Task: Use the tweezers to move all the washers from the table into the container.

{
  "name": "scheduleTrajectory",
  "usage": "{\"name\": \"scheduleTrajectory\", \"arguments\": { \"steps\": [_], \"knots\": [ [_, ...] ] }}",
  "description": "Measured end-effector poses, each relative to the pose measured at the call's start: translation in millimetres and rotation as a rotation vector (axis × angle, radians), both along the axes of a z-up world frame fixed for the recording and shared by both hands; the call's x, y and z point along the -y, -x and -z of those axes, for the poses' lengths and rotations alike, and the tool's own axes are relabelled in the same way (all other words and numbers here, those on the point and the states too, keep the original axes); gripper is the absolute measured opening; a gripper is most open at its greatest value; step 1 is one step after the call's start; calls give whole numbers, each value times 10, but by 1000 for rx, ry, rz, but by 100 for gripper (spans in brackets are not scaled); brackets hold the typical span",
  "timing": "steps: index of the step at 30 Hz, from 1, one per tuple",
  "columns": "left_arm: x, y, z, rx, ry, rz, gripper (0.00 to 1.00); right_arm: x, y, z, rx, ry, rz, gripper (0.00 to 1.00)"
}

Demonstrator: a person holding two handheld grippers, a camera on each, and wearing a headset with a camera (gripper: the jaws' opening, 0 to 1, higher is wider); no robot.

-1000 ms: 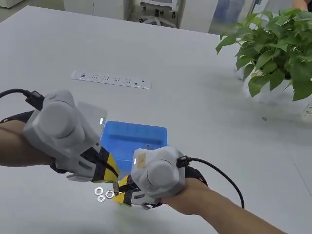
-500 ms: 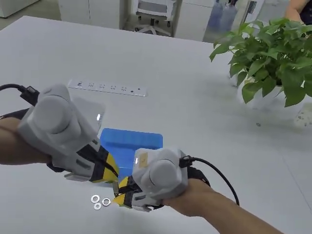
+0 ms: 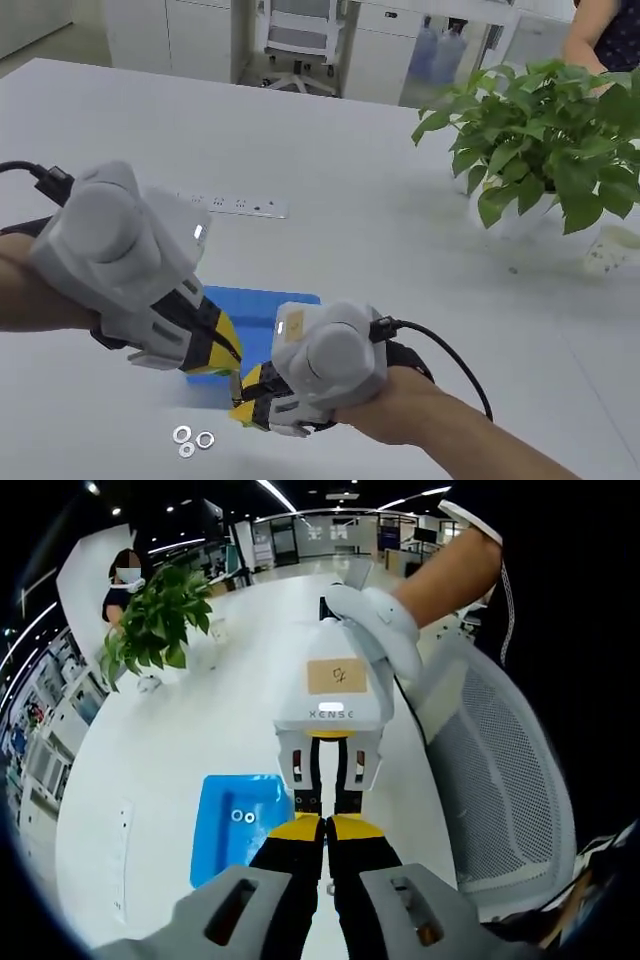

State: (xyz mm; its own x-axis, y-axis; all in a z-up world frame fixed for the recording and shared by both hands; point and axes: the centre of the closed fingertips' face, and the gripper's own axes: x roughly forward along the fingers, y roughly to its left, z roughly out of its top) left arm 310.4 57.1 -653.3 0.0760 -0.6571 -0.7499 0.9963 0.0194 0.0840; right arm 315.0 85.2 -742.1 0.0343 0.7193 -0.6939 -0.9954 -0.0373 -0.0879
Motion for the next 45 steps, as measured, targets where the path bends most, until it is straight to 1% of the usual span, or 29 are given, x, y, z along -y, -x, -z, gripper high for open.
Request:
{"name": "scheduleTrajectory", "arguments": {
  "steps": [7, 14, 24, 34, 43, 45],
  "knots": [
    [44, -93, -74, 10, 3, 9, 6, 46, -107, -69, 1, 2, 16, 10],
    [86, -226, -160, 24, 8, 17, 6, 85, -254, -153, 13, -3, 29, 9],
    [107, -395, -205, 39, 7, 30, 6, 106, -442, -204, 30, -4, 38, 9],
    [117, -545, -168, 36, 13, 31, 6, 127, -608, -168, 40, -2, 45, 9],
    [98, -647, -72, 25, 7, 34, 6, 105, -708, -73, 40, 2, 42, 10],
    [93, -670, -50, 21, 6, 33, 6, 107, -724, -51, 33, 1, 44, 10]
  ]
}}
